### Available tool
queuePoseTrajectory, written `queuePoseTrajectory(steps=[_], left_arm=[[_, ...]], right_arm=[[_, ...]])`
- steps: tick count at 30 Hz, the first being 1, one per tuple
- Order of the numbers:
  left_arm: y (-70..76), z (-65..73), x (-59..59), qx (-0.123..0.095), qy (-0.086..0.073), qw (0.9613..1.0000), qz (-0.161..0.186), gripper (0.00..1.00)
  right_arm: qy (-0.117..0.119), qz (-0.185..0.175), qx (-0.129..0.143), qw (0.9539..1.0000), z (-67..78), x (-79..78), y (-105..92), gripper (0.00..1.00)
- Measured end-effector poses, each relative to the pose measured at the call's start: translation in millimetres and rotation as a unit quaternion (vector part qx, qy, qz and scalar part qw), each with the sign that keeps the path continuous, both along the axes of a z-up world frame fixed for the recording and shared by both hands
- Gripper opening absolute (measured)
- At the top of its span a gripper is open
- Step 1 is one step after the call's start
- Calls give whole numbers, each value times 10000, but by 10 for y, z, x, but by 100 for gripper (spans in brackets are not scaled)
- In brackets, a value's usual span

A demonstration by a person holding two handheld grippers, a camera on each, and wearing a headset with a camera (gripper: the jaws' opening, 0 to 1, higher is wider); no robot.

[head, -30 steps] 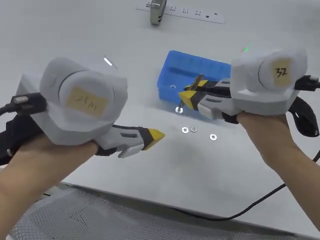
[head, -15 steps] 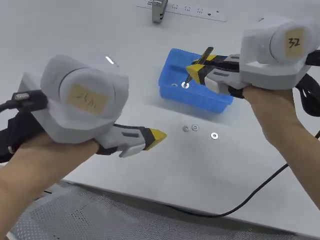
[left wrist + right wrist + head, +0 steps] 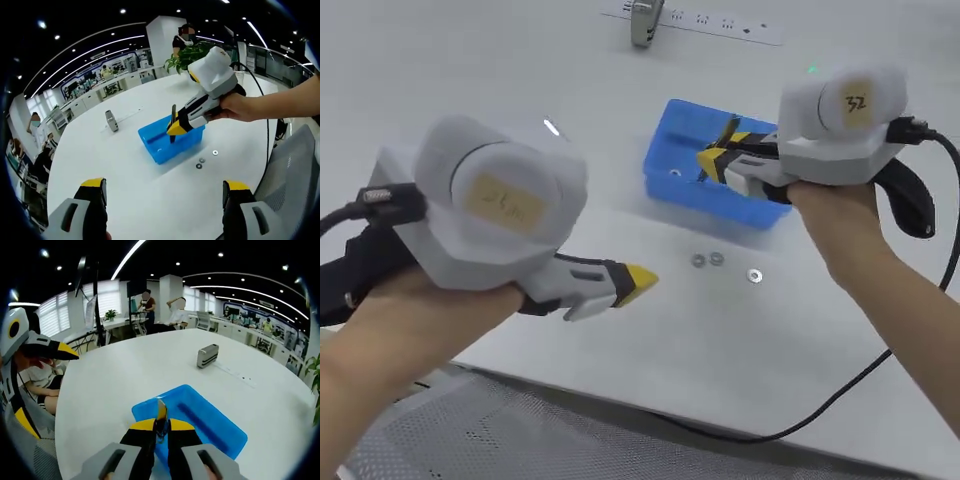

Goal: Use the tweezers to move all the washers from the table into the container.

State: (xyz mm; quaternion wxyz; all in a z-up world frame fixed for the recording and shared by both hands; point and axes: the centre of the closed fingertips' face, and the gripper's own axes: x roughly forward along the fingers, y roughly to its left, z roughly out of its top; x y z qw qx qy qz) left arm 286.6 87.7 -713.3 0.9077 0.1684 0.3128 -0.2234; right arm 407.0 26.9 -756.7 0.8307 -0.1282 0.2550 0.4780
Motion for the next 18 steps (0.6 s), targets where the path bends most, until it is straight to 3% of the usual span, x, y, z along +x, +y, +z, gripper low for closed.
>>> queuePoseTrajectory(steps=[8,18], left_arm=[[-2,-8,2,43,12,10000,-7,99],[-1,-22,-14,103,32,9999,-29,99]], right_arm=[[159,-128,22,9998,-86,-3,-9,4],[144,-114,-99,9998,-136,-25,-10,4]])
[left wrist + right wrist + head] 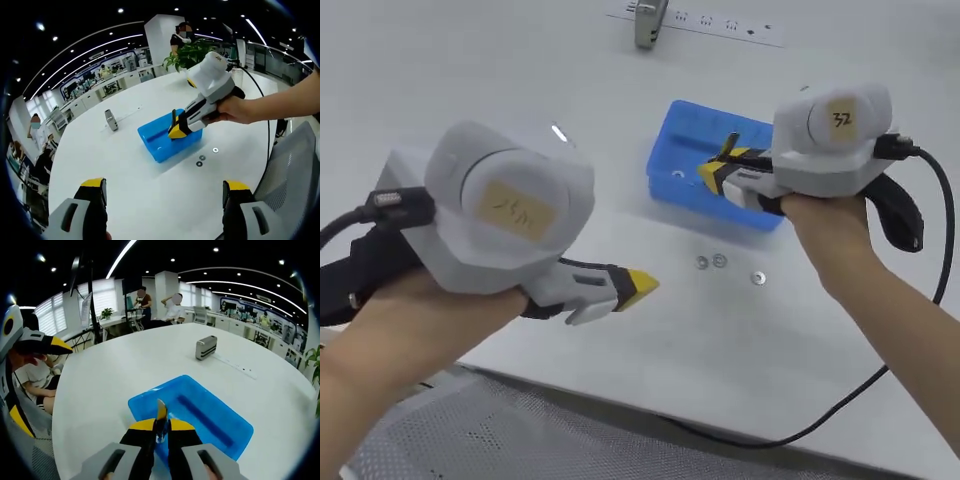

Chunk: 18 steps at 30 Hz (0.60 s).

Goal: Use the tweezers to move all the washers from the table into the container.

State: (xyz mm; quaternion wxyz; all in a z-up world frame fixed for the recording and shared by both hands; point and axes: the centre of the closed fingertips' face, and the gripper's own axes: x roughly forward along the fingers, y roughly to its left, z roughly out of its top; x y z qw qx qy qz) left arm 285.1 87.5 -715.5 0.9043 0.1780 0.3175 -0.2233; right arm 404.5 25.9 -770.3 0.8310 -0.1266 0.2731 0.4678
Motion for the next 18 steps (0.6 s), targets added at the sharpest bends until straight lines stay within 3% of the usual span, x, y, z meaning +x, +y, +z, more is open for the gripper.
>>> queuePoseTrajectory(steps=[9,15,18], left_arm=[[43,10,-3,46,-14,10000,23,99],[51,1,-6,51,-12,10000,38,99],[70,-9,9,99,-7,9999,40,99]], right_arm=[[9,-31,14,10000,56,3,-37,5],[-211,-86,289,9993,393,-25,-107,5],[-341,5,277,9990,512,-68,-124,5]])
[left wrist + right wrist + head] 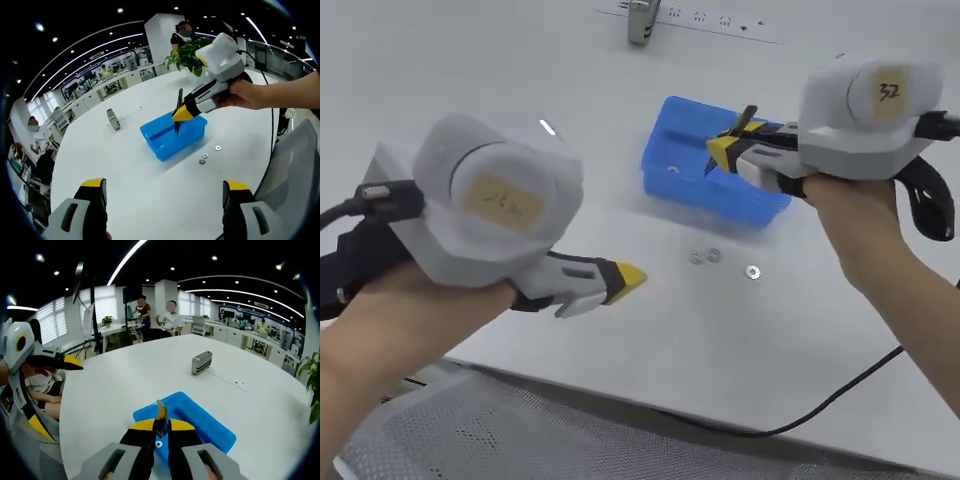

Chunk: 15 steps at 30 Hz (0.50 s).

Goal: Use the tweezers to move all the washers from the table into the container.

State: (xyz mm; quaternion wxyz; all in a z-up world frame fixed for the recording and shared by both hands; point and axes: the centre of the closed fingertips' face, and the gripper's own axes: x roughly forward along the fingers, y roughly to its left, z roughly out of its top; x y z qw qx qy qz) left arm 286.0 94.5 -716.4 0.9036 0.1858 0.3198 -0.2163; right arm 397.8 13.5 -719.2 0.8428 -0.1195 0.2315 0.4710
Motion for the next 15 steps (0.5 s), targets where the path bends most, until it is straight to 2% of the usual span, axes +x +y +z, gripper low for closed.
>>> queuePoseTrajectory(steps=[4,7,10,15], left_arm=[[8,29,23,9,-45,10000,-3,99],[10,36,31,0,-55,10000,14,99],[2,23,29,10,-41,10000,3,99],[-5,22,22,39,-41,10000,-19,99]], right_arm=[[-35,76,109,9999,128,-107,-12,5],[9,117,169,9998,147,-192,-6,5],[26,237,-10,9997,48,-299,-6,5],[93,288,-58,9995,-42,-438,-32,5]])
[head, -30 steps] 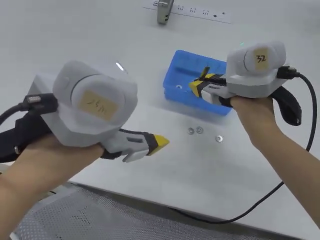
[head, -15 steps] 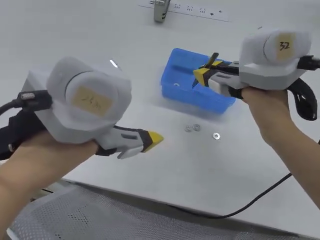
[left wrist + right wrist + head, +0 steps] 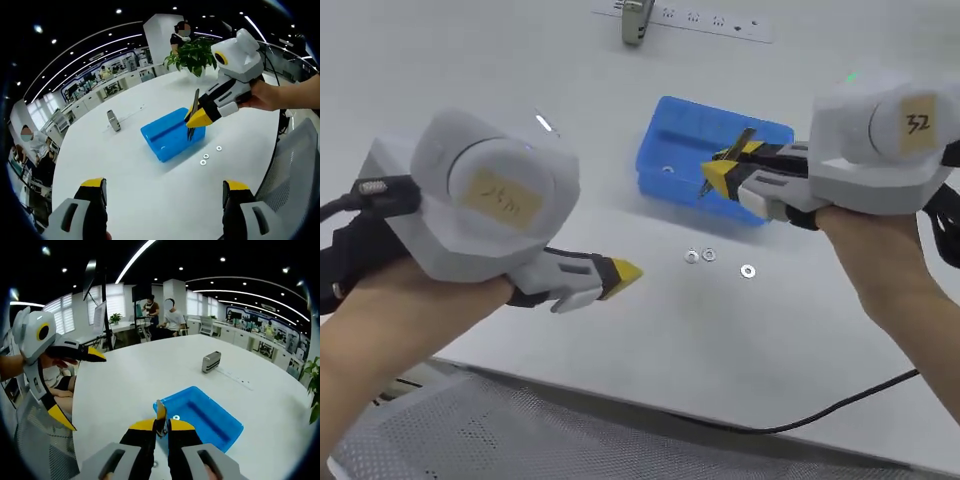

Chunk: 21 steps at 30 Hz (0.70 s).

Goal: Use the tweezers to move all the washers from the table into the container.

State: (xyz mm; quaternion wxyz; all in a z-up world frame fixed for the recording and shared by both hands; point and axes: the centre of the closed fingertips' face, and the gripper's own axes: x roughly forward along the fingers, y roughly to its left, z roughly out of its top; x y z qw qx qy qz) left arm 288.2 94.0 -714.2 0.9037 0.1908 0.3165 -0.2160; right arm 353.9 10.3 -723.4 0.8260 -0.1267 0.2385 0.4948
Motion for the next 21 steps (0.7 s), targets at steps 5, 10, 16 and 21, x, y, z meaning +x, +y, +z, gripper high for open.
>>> queuePoseTrajectory(steps=[5,10,16,21], left_arm=[[-16,-5,3,-27,10,10000,-10,99],[-39,-8,2,-36,15,10000,-28,99],[-51,-17,-2,-11,30,10000,-53,99],[-56,-26,-5,-12,45,10000,-62,99]], right_arm=[[194,-15,-43,9998,-146,-80,-31,5],[418,-25,-89,9991,-307,-146,-50,5],[576,42,-173,9982,-436,-188,-33,5],[650,67,-238,9976,-501,-212,-40,5]])
